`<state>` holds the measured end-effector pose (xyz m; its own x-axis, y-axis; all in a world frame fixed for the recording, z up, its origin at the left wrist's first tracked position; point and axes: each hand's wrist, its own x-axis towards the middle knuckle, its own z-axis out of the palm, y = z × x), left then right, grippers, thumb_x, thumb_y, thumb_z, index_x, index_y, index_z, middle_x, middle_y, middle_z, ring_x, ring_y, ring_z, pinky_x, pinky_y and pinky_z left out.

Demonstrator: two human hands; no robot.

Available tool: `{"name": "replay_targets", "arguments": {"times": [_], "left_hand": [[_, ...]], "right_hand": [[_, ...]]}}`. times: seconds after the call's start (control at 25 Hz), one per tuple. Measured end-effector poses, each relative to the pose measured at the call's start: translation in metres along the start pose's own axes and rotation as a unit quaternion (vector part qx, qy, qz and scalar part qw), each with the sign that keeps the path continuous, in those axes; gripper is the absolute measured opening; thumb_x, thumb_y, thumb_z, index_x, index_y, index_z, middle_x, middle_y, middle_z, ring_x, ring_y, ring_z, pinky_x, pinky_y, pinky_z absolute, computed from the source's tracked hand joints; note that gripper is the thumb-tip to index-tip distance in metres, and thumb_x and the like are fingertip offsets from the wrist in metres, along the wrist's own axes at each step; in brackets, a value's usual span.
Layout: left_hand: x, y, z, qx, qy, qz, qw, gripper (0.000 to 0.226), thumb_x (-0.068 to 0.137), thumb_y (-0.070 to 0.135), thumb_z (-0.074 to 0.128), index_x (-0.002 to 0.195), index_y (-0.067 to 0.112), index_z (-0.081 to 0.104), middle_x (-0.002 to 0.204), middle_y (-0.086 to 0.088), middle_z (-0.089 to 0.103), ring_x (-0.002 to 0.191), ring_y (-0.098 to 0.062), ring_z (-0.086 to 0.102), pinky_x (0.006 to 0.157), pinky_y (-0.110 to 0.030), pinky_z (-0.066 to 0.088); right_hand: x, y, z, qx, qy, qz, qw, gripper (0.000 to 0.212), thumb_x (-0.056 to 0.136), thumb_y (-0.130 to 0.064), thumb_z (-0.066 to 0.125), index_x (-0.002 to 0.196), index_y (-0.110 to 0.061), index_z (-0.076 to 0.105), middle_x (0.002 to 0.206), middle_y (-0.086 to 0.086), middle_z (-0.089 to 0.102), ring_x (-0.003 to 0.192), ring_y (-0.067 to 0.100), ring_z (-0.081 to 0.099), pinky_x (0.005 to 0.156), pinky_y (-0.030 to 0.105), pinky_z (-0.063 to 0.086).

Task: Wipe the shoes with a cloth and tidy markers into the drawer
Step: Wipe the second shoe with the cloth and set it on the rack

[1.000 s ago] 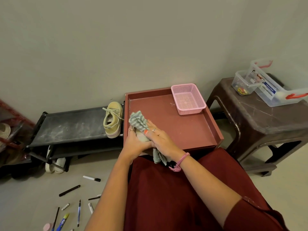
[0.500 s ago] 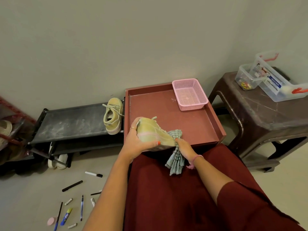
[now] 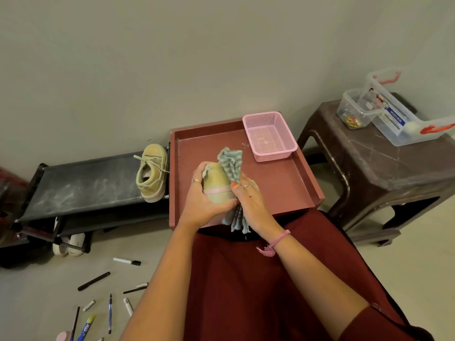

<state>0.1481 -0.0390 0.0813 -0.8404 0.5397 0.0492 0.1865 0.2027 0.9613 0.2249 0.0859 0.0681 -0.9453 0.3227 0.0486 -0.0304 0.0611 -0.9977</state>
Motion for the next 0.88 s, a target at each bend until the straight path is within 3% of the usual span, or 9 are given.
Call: {"name": "replay_targets", "arguments": {"times": [0.12, 0.2, 0.32, 0.4, 0.48, 0.56, 0.64, 0.72, 0.88], "left_hand": [[0.004, -0.008, 0.004, -0.023, -0.018, -0.017, 0.999, 0.09, 0.057, 0.01, 0.089, 0.13, 0.033, 0.042, 0.124, 0.003, 0.059, 0.113, -0.017, 0.06, 0.09, -0.032, 0.054], [0.007, -0.012, 0.001, -0.017, -0.033, -0.025, 0.999, 0.099, 0.055, 0.01, 0.091, 0.137, 0.027, 0.038, 0.132, -0.001, 0.053, 0.119, -0.018, 0.056, 0.096, -0.035, 0.052], [0.01, -0.01, 0.0, -0.011, -0.047, -0.02, 0.999, 0.115, 0.052, 0.013, 0.094, 0.146, 0.028, 0.03, 0.142, 0.0, 0.044, 0.125, -0.011, 0.051, 0.1, -0.031, 0.048], [0.011, -0.007, 0.005, -0.021, -0.045, -0.026, 0.998, 0.123, 0.05, 0.01, 0.095, 0.149, 0.029, 0.025, 0.143, 0.005, 0.042, 0.126, -0.005, 0.05, 0.099, -0.025, 0.047], [0.011, -0.004, 0.009, -0.04, -0.043, -0.035, 0.998, 0.125, 0.048, 0.005, 0.094, 0.149, 0.026, 0.024, 0.139, 0.013, 0.044, 0.124, -0.001, 0.051, 0.096, -0.022, 0.048], [0.013, -0.002, 0.01, -0.028, -0.054, -0.029, 0.998, 0.102, 0.052, 0.007, 0.09, 0.138, 0.027, 0.038, 0.126, 0.018, 0.054, 0.115, 0.005, 0.056, 0.091, -0.016, 0.047], [0.016, -0.001, 0.009, 0.005, -0.07, -0.011, 0.997, 0.077, 0.06, 0.004, 0.082, 0.123, 0.033, 0.047, 0.113, 0.022, 0.061, 0.108, 0.01, 0.058, 0.085, -0.007, 0.045], [0.02, 0.0, 0.009, -0.008, -0.059, -0.024, 0.998, 0.074, 0.065, -0.005, 0.081, 0.118, 0.034, 0.048, 0.11, 0.02, 0.064, 0.106, 0.008, 0.06, 0.08, -0.006, 0.046], [0.019, -0.006, -0.001, -0.016, -0.043, -0.056, 0.997, 0.069, 0.063, 0.002, 0.086, 0.11, 0.033, 0.047, 0.112, 0.015, 0.06, 0.099, 0.013, 0.059, 0.074, -0.005, 0.046]], "right_hand": [[0.0, 0.016, -0.002, -0.099, -0.031, -0.045, 0.994, 0.049, 0.1, -0.033, 0.037, 0.147, -0.02, 0.034, 0.154, -0.007, 0.033, 0.142, 0.001, 0.023, 0.118, 0.021, 0.017], [0.006, 0.024, -0.007, -0.101, -0.016, -0.036, 0.994, 0.04, 0.101, -0.027, 0.038, 0.138, -0.018, 0.047, 0.143, 0.0, 0.048, 0.134, 0.007, 0.039, 0.113, 0.021, 0.027], [0.024, 0.021, -0.013, -0.018, 0.062, 0.07, 0.995, 0.021, 0.101, -0.018, 0.041, 0.103, -0.019, 0.062, 0.106, 0.004, 0.066, 0.098, 0.013, 0.059, 0.089, 0.034, 0.043], [0.029, 0.014, -0.01, 0.003, 0.061, 0.071, 0.996, 0.023, 0.1, -0.023, 0.041, 0.108, -0.025, 0.062, 0.111, -0.001, 0.066, 0.105, 0.012, 0.059, 0.094, 0.035, 0.044], [0.024, 0.004, -0.003, 0.0, 0.011, 0.011, 1.0, 0.032, 0.098, -0.031, 0.04, 0.126, -0.037, 0.055, 0.124, -0.015, 0.059, 0.115, 0.005, 0.055, 0.1, 0.024, 0.043], [0.017, -0.005, 0.001, -0.115, -0.04, -0.102, 0.987, 0.042, 0.096, -0.032, 0.041, 0.137, -0.041, 0.045, 0.136, -0.028, 0.046, 0.133, 0.002, 0.038, 0.111, 0.018, 0.029], [0.021, -0.004, 0.002, -0.218, -0.064, -0.175, 0.958, 0.044, 0.097, -0.029, 0.04, 0.14, -0.032, 0.043, 0.142, -0.035, 0.033, 0.144, 0.001, 0.016, 0.12, 0.03, 0.011], [0.026, -0.006, 0.003, -0.199, -0.042, -0.162, 0.966, 0.046, 0.097, -0.031, 0.037, 0.142, -0.025, 0.041, 0.14, -0.041, 0.026, 0.144, 0.0, 0.014, 0.12, 0.037, 0.012], [0.029, 0.004, 0.013, -0.155, 0.002, -0.134, 0.979, 0.049, 0.098, -0.035, 0.036, 0.145, -0.023, 0.035, 0.144, -0.037, 0.018, 0.144, -0.001, 0.014, 0.12, 0.041, 0.014]]}}
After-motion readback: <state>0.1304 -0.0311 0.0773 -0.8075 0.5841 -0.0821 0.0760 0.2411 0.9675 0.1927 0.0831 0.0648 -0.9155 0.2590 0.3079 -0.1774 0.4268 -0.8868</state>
